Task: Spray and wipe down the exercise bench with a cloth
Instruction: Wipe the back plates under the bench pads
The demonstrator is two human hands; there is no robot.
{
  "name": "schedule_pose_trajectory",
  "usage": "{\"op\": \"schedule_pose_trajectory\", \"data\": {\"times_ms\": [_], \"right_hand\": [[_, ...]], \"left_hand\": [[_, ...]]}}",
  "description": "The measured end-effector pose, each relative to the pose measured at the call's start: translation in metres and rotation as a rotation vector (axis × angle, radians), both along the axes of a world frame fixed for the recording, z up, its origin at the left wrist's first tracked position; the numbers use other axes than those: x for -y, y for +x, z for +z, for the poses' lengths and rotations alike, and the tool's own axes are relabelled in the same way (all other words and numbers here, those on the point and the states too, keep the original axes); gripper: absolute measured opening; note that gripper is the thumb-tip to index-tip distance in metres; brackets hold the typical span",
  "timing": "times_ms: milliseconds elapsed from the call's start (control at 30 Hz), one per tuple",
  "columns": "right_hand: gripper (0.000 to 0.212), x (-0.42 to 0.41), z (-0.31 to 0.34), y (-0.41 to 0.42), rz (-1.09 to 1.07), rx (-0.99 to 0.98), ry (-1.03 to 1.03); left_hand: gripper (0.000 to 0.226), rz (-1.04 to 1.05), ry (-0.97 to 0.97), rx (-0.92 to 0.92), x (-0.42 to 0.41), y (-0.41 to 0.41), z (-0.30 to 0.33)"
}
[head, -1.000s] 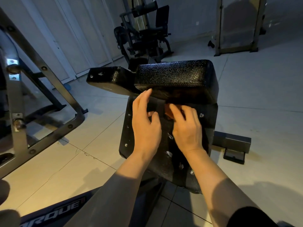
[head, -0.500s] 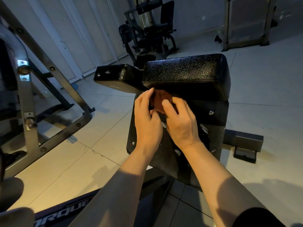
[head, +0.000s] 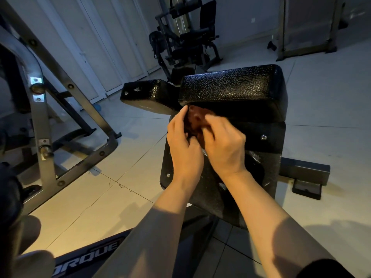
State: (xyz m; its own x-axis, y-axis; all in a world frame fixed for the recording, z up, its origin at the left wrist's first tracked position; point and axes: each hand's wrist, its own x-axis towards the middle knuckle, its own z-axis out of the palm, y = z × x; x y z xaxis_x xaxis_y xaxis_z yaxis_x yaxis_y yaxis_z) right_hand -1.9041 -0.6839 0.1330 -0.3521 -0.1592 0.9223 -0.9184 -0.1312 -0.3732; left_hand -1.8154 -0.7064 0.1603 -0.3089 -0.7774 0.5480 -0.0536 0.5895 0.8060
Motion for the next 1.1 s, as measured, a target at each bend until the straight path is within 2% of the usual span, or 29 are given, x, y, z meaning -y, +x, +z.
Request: {"op": "schedule_pose_trajectory", "data": {"times_ms": [133, 167, 200, 300, 367, 433, 533, 600, 733, 800, 900, 1033, 1100], "right_hand": [[0.011, -0.002, -0.01, -0.015, -0.08, 0.612, 0.052], [0.01, -0.003, -0.017, -0.016, -0.089, 0.689, 0.072], [0.01, -0.005, -0.021, -0.015, -0.072, 0.677, 0.063], [0.011, -0.009, -0.016, -0.004, 0.091, 0.39, 0.001], [0.016, -0.004, -0.001, 0.002, 0.131, 0.274, 0.018], [0.016, 0.002, 0.007, 0.003, 0.039, 0.366, 0.037], [0.018, 0.003, -0.006, -0.01, -0.137, 0.77, 0.113], [0.018, -0.001, -0.021, -0.015, -0.158, 0.906, 0.111], [0.013, -0.013, -0.02, -0.01, 0.131, 0.649, 0.062], [0.02, -0.018, -0.011, -0.008, 0.289, 0.574, 0.097], [0.033, -0.028, -0.001, -0.005, 0.51, 0.573, 0.219], [0.036, -0.042, 0.001, -0.005, 0.539, 0.587, 0.404], [0.034, -0.052, -0.004, -0.005, 0.377, 0.426, 0.368]], "left_hand": [[0.071, -0.017, -0.051, 0.069, -0.007, -0.005, -0.002], [0.072, -0.028, -0.054, 0.076, -0.007, -0.004, -0.003], [0.072, -0.032, -0.055, 0.081, -0.007, -0.004, -0.004], [0.071, -0.002, -0.05, 0.074, -0.003, -0.005, -0.006], [0.07, 0.041, -0.031, 0.047, 0.001, -0.009, -0.009], [0.073, 0.074, -0.027, 0.035, 0.0, -0.013, -0.011], [0.073, 0.029, -0.027, 0.03, -0.006, -0.015, -0.013], [0.062, 0.028, -0.02, 0.025, -0.01, -0.012, -0.013], [0.04, 0.035, -0.001, 0.1, -0.006, -0.007, -0.01], [0.039, -0.046, 0.045, 0.091, -0.008, -0.006, -0.011], [0.044, -0.096, 0.109, 0.033, -0.016, -0.005, -0.018], [0.025, 0.021, 0.197, -0.132, -0.02, 0.0, -0.021], [0.023, 0.099, 0.126, -0.134, -0.026, -0.003, -0.021]]}}
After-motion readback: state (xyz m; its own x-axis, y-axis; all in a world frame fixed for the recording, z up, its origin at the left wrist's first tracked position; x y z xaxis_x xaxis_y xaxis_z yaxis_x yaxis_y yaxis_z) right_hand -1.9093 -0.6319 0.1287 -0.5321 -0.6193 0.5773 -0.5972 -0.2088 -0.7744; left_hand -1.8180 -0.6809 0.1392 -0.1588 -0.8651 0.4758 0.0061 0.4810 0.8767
